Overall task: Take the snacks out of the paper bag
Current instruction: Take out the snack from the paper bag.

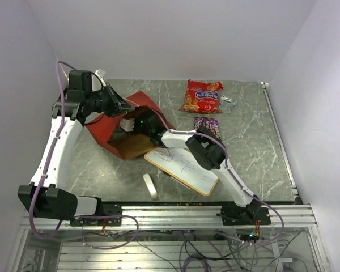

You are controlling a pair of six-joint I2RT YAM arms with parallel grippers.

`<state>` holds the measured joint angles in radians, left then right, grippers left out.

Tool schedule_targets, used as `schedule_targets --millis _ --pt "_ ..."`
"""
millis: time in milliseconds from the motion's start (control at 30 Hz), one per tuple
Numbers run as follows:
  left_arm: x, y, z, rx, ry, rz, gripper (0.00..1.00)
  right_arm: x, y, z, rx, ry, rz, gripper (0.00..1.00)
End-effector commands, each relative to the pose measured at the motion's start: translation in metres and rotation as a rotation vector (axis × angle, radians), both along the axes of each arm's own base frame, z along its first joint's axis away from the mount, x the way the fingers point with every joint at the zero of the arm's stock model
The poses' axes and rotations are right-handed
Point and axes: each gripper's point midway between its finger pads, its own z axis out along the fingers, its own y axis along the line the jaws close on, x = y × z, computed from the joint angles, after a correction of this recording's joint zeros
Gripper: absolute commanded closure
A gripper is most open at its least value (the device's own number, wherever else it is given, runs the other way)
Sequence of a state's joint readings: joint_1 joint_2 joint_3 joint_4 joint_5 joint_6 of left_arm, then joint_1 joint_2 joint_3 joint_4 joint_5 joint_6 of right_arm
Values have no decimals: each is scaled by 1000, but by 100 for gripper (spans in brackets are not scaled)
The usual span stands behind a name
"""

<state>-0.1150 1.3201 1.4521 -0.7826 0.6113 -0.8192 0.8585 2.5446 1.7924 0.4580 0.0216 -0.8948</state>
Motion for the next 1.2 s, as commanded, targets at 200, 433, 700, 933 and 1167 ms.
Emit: schedule_targets --millis 200,433,700,933,1167 --pt "9 -1 34 -10 -123 20 93 -66 -7 68 162 78 159 100" --pt "9 0 30 2 -115 5 93 -114 -9 99 325 166 250 100" --pt "7 -4 30 -19 -127 -14 93 -145 -30 142 498 285 241 100" --pt "4 -5 26 -26 -123 -21 93 -149 -51 165 660 342 154 100" --pt "5 -4 22 18 -118 -61 93 -154 -76 182 748 427 44 100"
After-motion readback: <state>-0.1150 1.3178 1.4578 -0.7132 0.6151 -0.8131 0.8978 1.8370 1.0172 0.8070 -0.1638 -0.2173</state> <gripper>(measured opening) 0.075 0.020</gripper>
